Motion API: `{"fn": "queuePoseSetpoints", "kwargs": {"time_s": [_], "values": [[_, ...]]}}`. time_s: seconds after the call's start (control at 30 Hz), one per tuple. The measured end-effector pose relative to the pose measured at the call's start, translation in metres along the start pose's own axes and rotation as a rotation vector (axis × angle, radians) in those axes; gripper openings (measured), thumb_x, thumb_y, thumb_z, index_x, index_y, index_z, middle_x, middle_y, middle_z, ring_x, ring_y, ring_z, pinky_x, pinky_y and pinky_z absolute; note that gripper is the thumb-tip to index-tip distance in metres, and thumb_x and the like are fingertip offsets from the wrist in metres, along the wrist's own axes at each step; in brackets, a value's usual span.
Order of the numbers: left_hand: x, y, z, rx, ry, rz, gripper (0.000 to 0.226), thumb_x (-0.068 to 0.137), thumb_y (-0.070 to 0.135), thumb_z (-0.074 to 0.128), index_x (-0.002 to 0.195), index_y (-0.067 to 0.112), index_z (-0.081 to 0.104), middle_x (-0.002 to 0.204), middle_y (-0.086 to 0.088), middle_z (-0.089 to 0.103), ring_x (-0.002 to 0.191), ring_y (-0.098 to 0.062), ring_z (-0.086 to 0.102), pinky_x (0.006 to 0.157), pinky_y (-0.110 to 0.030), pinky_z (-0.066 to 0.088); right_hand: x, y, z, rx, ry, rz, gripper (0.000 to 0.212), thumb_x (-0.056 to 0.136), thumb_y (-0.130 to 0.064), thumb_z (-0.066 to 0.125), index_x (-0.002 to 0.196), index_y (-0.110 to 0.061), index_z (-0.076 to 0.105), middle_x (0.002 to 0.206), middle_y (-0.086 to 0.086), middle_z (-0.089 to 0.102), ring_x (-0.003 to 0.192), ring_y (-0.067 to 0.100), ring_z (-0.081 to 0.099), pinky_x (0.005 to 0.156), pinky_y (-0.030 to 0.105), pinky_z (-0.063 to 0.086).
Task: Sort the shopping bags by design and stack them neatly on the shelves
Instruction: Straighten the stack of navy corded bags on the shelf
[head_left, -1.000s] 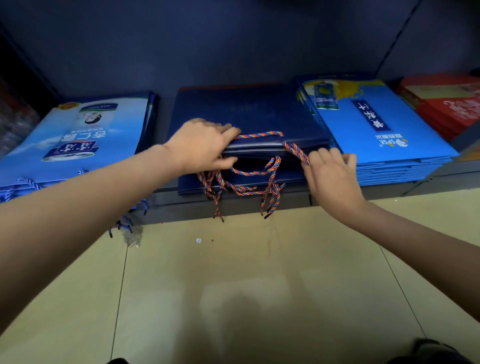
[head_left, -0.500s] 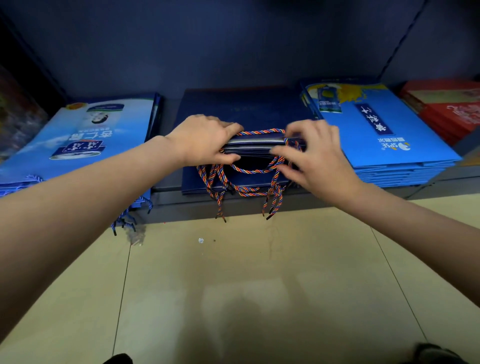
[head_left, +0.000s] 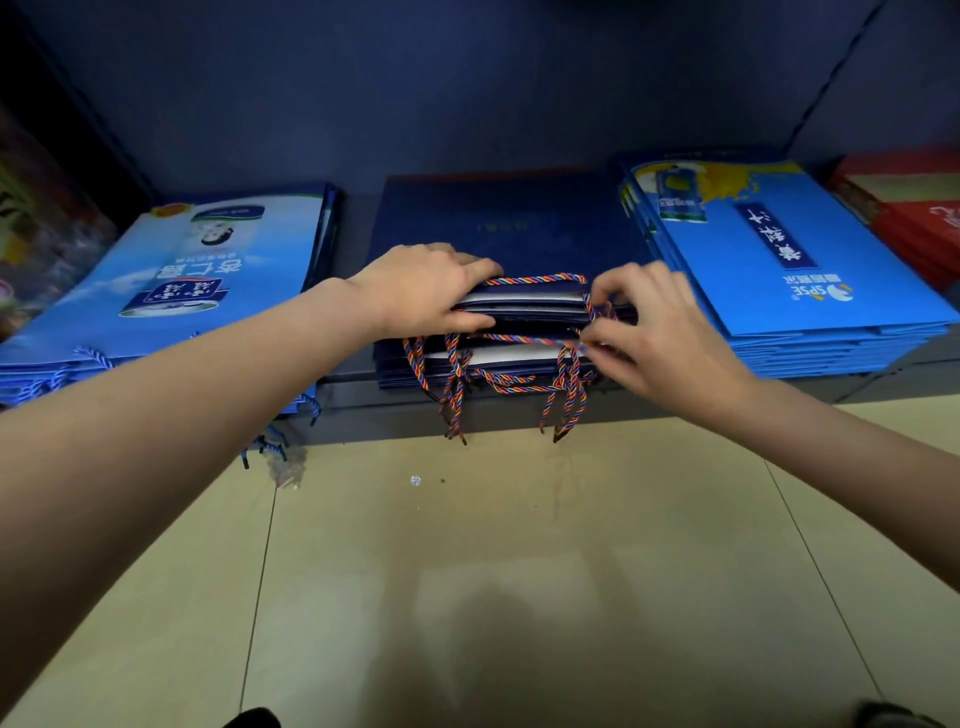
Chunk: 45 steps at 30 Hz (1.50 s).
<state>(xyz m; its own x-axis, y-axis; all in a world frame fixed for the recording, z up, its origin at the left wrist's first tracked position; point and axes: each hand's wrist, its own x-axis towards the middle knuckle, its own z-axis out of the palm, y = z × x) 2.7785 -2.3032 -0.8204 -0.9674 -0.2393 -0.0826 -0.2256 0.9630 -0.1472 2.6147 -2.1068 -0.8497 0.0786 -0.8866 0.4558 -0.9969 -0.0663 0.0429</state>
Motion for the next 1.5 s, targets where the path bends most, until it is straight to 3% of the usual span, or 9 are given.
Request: {"fn": "queuePoseSetpoints", "kwargs": {"time_s": [0.17, 0.3, 0.43, 0.57, 0.77, 0.93, 1.2, 1.33, 1.5], "values": [[0.000, -0.001, -0.002, 0.022, 0.001, -0.014, 0.055, 0.096, 0.049, 0.037, 0.142, 0.019, 0.032, 0.130, -0.006, 0.055, 0.117, -0.029, 0.048, 0.082, -0.042, 0.045, -0.002, -0.006, 0.012, 0.022, 0.040, -0.004, 0.024, 0.087, -0.023, 0.051, 0.083, -0.007, 0.068, 0.078, 0.008, 0.056, 0.078, 0.019, 0.038, 0.069, 0.029, 0.023], [0.001, -0.005, -0.012, 0.015, 0.063, -0.031, 0.052, 0.097, 0.047, 0.036, 0.141, 0.019, 0.035, 0.120, -0.011, 0.060, 0.107, -0.035, 0.055, 0.081, -0.043, 0.045, 0.008, -0.033, 0.018, 0.319, 0.168, 0.297, 0.016, 0.083, -0.020, 0.056, 0.085, -0.008, 0.067, 0.063, -0.003, 0.062, 0.057, 0.019, 0.055, 0.070, 0.034, 0.039], [0.002, -0.010, -0.016, 0.038, 0.090, -0.032, 0.051, 0.097, 0.047, 0.035, 0.139, 0.020, 0.036, 0.118, -0.011, 0.061, 0.105, -0.037, 0.057, 0.079, -0.044, 0.046, 0.017, -0.064, 0.031, 0.397, -0.108, 0.327, 0.041, 0.088, -0.015, 0.049, 0.127, -0.008, 0.053, 0.116, 0.013, 0.063, 0.108, 0.028, 0.059, 0.092, 0.038, 0.046], [0.004, -0.013, -0.018, 0.062, 0.089, -0.019, 0.051, 0.096, 0.048, 0.033, 0.139, 0.021, 0.036, 0.118, -0.008, 0.062, 0.105, -0.036, 0.057, 0.076, -0.043, 0.046, 0.028, -0.060, 0.044, 0.169, -0.568, 0.412, 0.083, 0.091, -0.012, 0.050, 0.149, -0.009, -0.008, 0.157, 0.011, 0.010, 0.142, 0.028, 0.017, 0.109, 0.038, 0.024], [0.006, -0.017, -0.025, 0.063, 0.115, -0.005, 0.050, 0.097, 0.047, 0.035, 0.138, 0.020, 0.037, 0.119, -0.008, 0.062, 0.106, -0.035, 0.057, 0.076, -0.041, 0.045, 0.022, -0.055, 0.044, 0.065, -0.356, 0.042, 0.073, 0.070, 0.001, 0.058, 0.141, -0.001, 0.038, 0.138, 0.016, 0.048, 0.128, 0.033, 0.046, 0.101, 0.047, 0.043], [0.006, -0.013, -0.019, 0.103, 0.061, 0.006, 0.051, 0.097, 0.047, 0.034, 0.140, 0.020, 0.034, 0.124, -0.007, 0.059, 0.110, -0.033, 0.055, 0.076, -0.040, 0.046, 0.024, -0.063, 0.056, -0.097, -0.712, 0.220, 0.078, 0.091, -0.016, 0.045, 0.150, -0.012, -0.005, 0.159, 0.004, -0.004, 0.145, 0.031, -0.002, 0.116, 0.050, 0.009], [0.007, -0.015, -0.019, 0.125, 0.066, 0.013, 0.052, 0.097, 0.049, 0.033, 0.139, 0.020, 0.034, 0.126, -0.006, 0.058, 0.112, -0.032, 0.054, 0.078, -0.041, 0.046, 0.017, -0.077, 0.036, 0.064, -0.316, 0.215, 0.044, 0.076, -0.010, 0.056, 0.119, -0.001, 0.058, 0.119, 0.017, 0.057, 0.103, 0.036, 0.054, 0.083, 0.047, 0.051], [0.005, -0.015, -0.017, 0.124, 0.057, 0.021, 0.052, 0.097, 0.048, 0.033, 0.140, 0.019, 0.034, 0.127, -0.007, 0.058, 0.112, -0.032, 0.055, 0.079, -0.041, 0.047, -0.008, -0.067, 0.042, 0.099, -0.335, 0.109, 0.081, 0.064, -0.001, 0.065, 0.141, -0.010, 0.038, 0.145, 0.020, 0.038, 0.123, 0.040, 0.046, 0.095, 0.049, 0.047], [0.005, -0.012, -0.012, 0.141, 0.052, 0.052, 0.053, 0.097, 0.048, 0.032, 0.140, 0.018, 0.033, 0.129, -0.006, 0.057, 0.112, -0.031, 0.055, 0.078, -0.042, 0.048, 0.004, -0.053, 0.061, -0.036, -0.491, -0.062, 0.083, 0.079, -0.020, 0.062, 0.150, -0.011, 0.020, 0.157, 0.005, 0.017, 0.144, 0.021, 0.020, 0.115, 0.045, 0.023]]}}
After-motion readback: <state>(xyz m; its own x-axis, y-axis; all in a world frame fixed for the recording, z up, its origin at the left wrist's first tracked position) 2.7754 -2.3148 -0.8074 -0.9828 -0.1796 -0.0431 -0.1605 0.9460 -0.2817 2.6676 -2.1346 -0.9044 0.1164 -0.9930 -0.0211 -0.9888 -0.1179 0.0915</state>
